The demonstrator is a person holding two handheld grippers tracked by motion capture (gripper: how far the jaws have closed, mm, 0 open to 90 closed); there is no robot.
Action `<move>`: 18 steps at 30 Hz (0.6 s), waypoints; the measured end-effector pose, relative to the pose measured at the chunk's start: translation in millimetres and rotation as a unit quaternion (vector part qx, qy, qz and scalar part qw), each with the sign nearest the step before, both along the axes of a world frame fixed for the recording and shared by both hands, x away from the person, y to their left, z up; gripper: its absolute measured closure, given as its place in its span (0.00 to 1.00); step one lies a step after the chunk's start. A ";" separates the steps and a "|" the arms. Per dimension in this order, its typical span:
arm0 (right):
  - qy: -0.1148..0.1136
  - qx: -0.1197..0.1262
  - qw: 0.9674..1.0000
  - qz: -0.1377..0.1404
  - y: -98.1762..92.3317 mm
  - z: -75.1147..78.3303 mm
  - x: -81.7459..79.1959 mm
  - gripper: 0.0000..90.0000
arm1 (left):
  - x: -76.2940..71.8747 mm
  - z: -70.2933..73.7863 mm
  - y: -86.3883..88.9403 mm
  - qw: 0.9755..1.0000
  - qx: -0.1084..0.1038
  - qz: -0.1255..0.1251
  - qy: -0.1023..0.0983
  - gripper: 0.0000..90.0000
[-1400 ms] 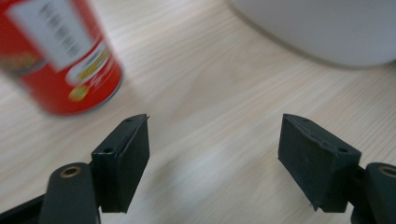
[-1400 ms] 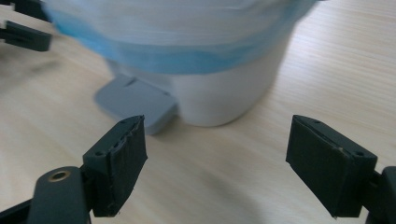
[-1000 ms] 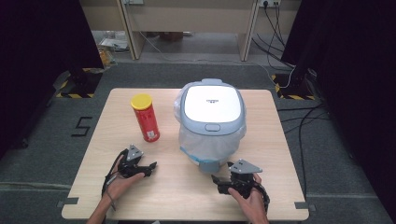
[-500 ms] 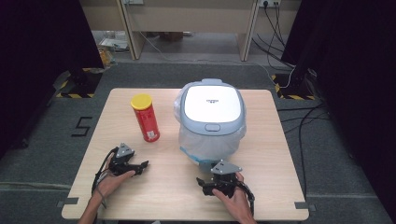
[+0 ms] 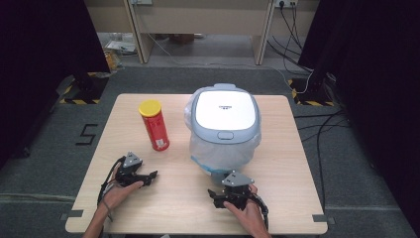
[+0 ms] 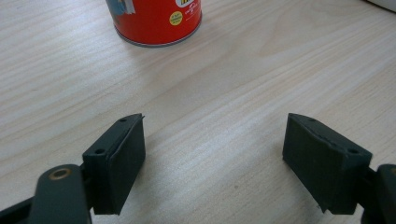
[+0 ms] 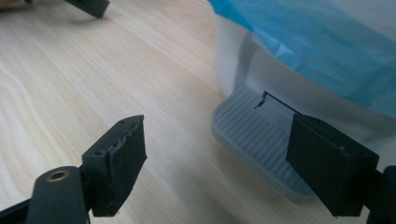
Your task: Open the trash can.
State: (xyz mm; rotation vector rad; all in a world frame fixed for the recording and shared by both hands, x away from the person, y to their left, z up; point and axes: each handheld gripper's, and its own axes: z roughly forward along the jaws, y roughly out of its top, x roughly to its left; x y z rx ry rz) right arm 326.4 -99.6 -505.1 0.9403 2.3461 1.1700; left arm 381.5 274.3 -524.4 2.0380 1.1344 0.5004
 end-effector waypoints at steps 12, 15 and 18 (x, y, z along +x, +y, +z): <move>-0.008 -0.035 0.999 -0.004 5.9 -1.3 -1.5 0.21 | 0.5 0.1 0.3 1.000 0.003 -0.001 0.003 0.20; -0.010 -0.041 0.999 -0.005 7.4 -2.1 -2.2 0.20 | 0.4 0.2 0.3 1.000 0.004 -0.001 0.003 0.20; -0.008 -0.044 0.999 -0.005 8.2 -2.7 -2.2 0.20 | 0.4 0.0 0.2 1.000 0.003 -0.001 0.002 0.20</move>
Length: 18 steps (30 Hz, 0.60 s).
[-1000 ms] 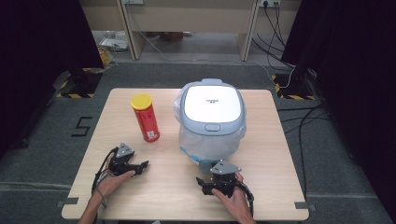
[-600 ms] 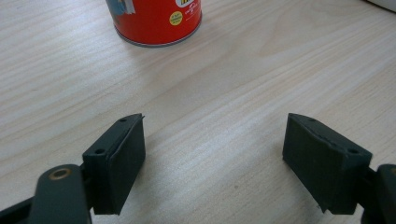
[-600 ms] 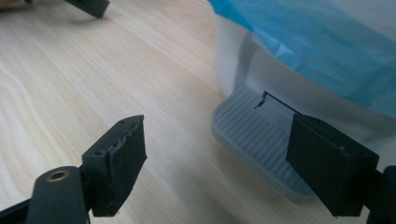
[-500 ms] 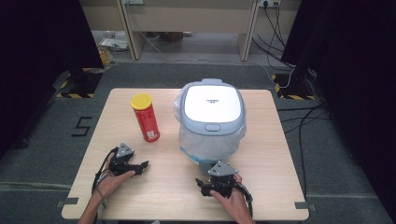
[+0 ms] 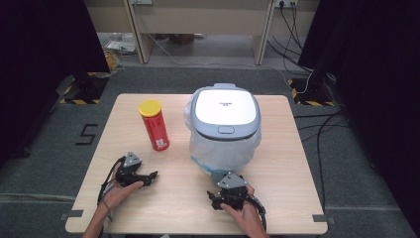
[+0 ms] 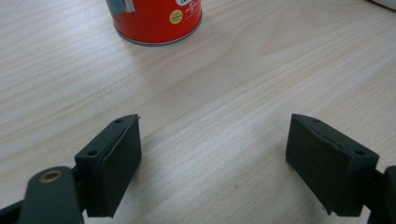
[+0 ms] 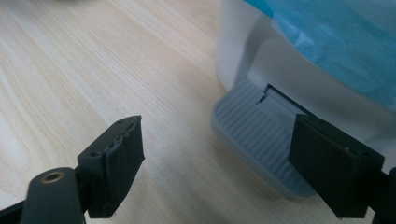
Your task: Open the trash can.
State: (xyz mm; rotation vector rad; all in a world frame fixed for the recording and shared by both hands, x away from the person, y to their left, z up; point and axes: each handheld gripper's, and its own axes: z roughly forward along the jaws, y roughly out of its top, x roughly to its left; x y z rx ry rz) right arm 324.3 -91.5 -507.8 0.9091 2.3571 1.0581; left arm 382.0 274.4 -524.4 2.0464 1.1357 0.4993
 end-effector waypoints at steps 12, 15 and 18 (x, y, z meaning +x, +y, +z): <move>0.012 -0.013 1.000 0.005 1.7 -6.8 2.0 0.19 | 0.1 0.2 0.2 1.000 0.000 -0.001 0.001 0.19; 0.009 -0.018 1.000 0.006 1.9 -7.6 2.7 0.19 | 0.1 0.2 0.2 1.000 0.000 -0.002 0.002 0.19; 0.007 -0.019 1.000 0.007 2.1 -8.6 2.6 0.19 | 0.2 0.1 0.2 1.000 0.000 -0.002 0.001 0.19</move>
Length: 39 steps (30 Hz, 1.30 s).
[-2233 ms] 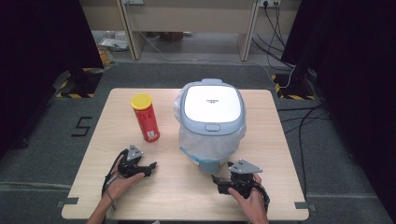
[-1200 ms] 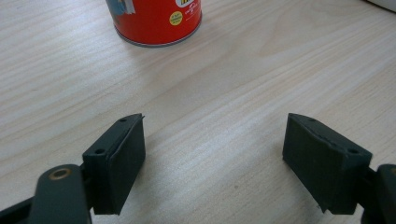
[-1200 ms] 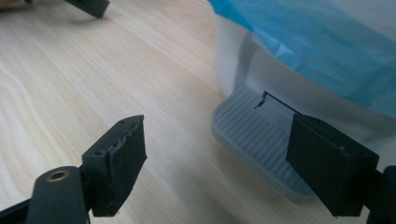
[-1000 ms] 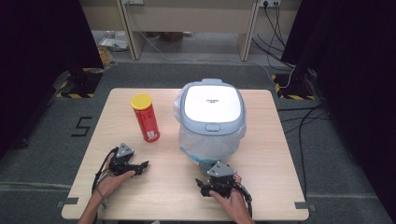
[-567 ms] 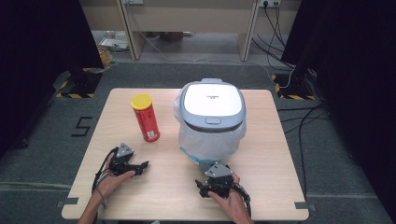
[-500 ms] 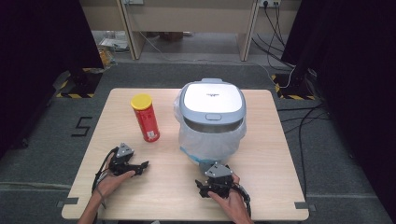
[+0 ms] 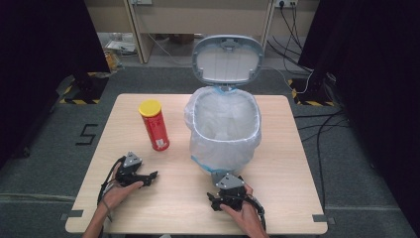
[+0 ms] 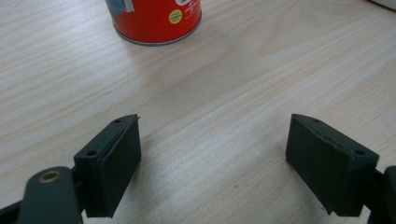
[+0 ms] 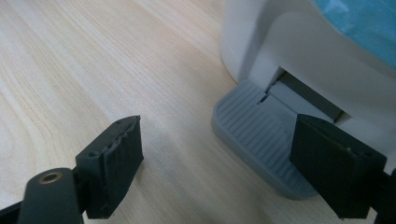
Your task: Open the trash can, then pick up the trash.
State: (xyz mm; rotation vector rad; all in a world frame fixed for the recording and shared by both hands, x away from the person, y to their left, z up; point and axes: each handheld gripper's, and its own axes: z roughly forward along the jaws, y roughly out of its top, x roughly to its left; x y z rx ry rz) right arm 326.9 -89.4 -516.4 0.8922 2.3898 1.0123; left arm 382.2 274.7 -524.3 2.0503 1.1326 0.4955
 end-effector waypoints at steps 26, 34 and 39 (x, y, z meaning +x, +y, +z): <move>-0.004 -0.016 1.000 0.009 1.6 -0.2 -0.1 0.17 | 1.2 0.2 1.7 1.000 -0.008 0.026 0.002 0.17; -0.003 -0.021 1.000 0.012 2.2 0.4 0.6 0.17 | 1.1 1.1 0.6 0.999 -0.013 0.030 -0.013 0.17; -0.002 -0.021 1.000 0.010 2.4 0.5 0.3 0.17 | 6.8 2.0 1.2 0.998 -0.031 0.042 -0.025 0.17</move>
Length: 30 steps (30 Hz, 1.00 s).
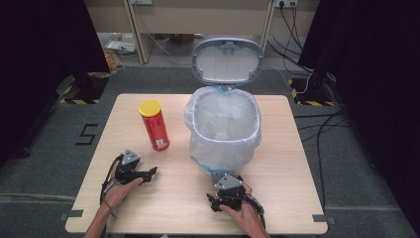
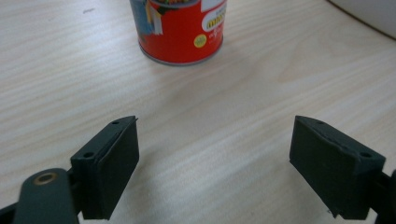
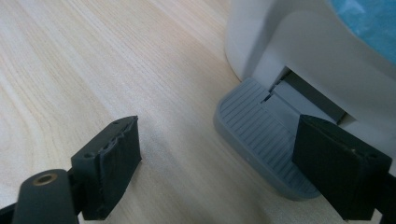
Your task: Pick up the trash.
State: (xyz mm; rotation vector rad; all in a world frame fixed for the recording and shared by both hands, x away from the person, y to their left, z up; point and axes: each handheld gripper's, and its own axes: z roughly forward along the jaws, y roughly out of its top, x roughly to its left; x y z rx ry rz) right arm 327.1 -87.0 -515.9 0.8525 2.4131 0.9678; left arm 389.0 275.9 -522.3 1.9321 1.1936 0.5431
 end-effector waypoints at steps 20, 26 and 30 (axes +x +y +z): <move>0.002 0.000 1.000 0.002 0.1 0.1 0.2 0.16 | 29.9 15.0 -10.6 0.999 -0.019 0.016 -0.049 0.17; 0.004 -0.001 1.000 0.002 0.6 0.5 0.5 0.16 | 38.8 19.1 -17.8 0.998 -0.023 0.016 -0.056 0.17; 0.004 -0.003 1.000 0.004 0.7 0.7 0.9 0.16 | 44.3 21.1 -22.0 0.998 -0.016 0.023 -0.063 0.17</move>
